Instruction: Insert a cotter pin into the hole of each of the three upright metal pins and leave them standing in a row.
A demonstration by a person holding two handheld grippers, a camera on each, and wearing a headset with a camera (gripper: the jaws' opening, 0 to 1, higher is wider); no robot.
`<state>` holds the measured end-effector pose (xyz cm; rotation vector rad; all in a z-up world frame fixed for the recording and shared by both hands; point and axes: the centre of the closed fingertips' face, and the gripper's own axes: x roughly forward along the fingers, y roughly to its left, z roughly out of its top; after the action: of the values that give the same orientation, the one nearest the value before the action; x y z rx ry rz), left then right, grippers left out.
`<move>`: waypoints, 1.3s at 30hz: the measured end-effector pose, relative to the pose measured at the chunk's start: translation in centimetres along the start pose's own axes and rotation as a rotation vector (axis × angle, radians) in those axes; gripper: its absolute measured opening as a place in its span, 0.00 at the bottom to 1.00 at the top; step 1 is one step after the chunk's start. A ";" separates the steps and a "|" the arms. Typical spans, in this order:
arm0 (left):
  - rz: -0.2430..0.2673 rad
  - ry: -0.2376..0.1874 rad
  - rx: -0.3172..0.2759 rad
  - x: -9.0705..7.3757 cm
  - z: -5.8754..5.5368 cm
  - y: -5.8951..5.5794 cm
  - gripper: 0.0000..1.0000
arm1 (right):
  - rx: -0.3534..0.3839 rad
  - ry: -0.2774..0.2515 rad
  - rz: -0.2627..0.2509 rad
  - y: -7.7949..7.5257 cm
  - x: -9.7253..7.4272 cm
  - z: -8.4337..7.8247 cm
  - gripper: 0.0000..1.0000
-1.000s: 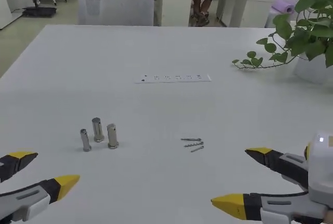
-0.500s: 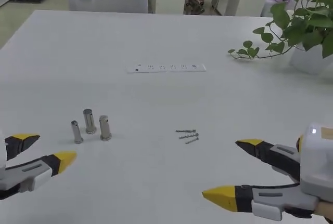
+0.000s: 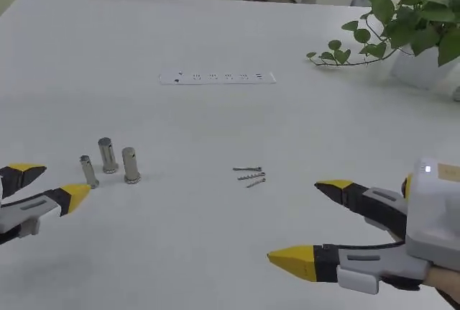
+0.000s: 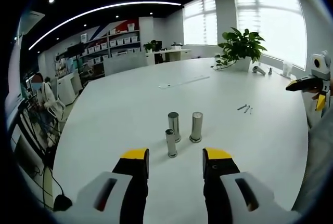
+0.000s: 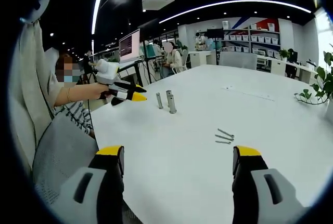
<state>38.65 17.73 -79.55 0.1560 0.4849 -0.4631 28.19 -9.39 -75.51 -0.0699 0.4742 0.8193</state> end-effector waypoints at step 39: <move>-0.040 -0.043 0.024 6.2 -0.6 0.5 0.09 | 0.029 0.002 -0.021 -1.8 1.0 0.1 0.86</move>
<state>43.47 15.93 -83.02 0.1598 0.4413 -0.5106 30.08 -9.87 -76.13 -0.0490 0.4868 0.7912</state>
